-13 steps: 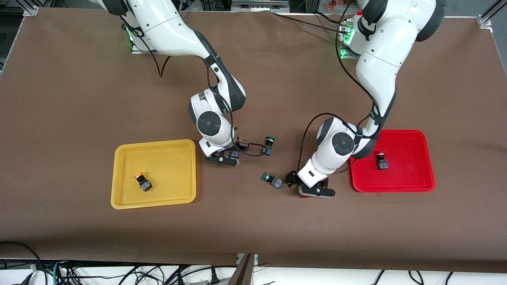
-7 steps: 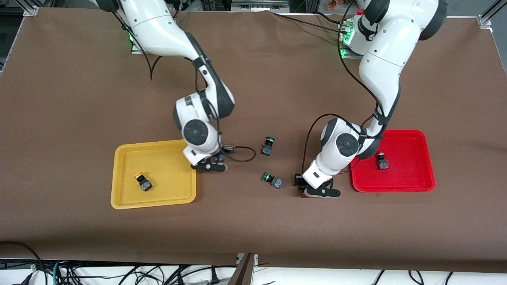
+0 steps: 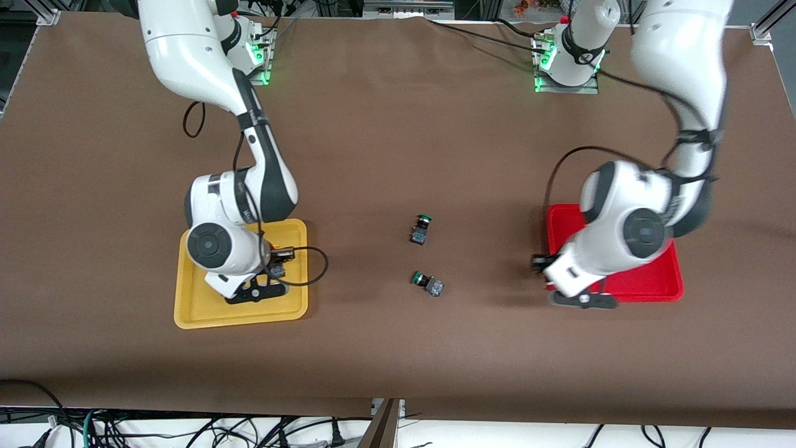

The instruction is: Place red and yellow buttons in trays

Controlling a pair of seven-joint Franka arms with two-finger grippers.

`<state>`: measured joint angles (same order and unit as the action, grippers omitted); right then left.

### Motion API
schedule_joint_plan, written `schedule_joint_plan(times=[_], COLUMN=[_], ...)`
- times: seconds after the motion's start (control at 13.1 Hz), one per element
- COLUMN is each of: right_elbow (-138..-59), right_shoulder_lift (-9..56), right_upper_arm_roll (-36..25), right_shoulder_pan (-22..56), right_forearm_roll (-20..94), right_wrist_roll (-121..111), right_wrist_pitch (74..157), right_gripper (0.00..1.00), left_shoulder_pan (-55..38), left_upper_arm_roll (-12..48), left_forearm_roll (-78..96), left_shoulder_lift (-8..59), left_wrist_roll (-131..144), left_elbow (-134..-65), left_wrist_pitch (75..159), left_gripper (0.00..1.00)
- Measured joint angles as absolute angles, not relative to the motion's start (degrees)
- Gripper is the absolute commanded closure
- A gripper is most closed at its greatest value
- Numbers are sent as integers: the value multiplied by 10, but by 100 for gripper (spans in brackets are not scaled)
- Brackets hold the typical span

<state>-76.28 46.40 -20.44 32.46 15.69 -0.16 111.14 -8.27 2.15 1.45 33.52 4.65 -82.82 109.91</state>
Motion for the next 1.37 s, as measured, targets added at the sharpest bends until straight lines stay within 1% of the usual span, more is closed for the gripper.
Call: schedule_joint_plan(times=[0.08, 0.23, 0.3, 0.38, 0.46, 0.53, 0.61, 0.69, 0.91, 1.07, 1.22, 1.37], right_elbow=[-771, -778, -777, -775, -772, -770, -769, -769, -792, -852, -923, -964], right_shoulder_lift=[467, 470, 468, 463, 451, 433, 411, 383, 280, 191, 111, 62], right_upper_arm_roll=[-204, -201, -200, -200, -200, -200, -201, -202, -216, -218, -217, -217], right_shoulder_pan=[323, 325, 328, 330, 332, 333, 334, 334, 332, 331, 331, 331], right_forearm_roll=[157, 158, 158, 158, 158, 158, 158, 158, 138, 94, 64, 49], right_wrist_roll=[-3, -2, -1, -1, -1, 3, 10, 19, 25, 25, 25, 25], right_wrist_pitch=[1125, 1137, 1138, 1139, 1138, 1127, 1105, 1077, 1012, 996, 995, 992], right_gripper=[0, 0, 0, 0, 0, 0, 0, 0, 0, 0, 0, 0], left_shoulder_pan=[-62, -21, -6, 5, 17, 29, 38, 46, 50, 42, 37, 36], left_upper_arm_roll=[11, 3, 3, 2, 2, 2, 2, 2, 6, 15, 28, 47], left_forearm_roll=[0, -46, -58, -67, -73, -75, -76, -76, -76, -76, -76, -76], left_shoulder_lift=[329, 337, 348, 362, 376, 386, 392, 395, 394, 375, 327, 260], left_wrist_roll=[24, 3, -1, -8, -26, -53, -73, -84, -95, -95, -94, -94], left_elbow=[-832, -863, -878, -889, -895, -898, -899, -900, -898, -890, -875, -844], left_wrist_pitch=[1071, 1063, 1068, 1082, 1101, 1117, 1127, 1134, 1136, 1127, 1092, 1035], left_gripper=[100, 100, 95, 94, 90, 81, 44, 0, 0, 0, 0, 0])
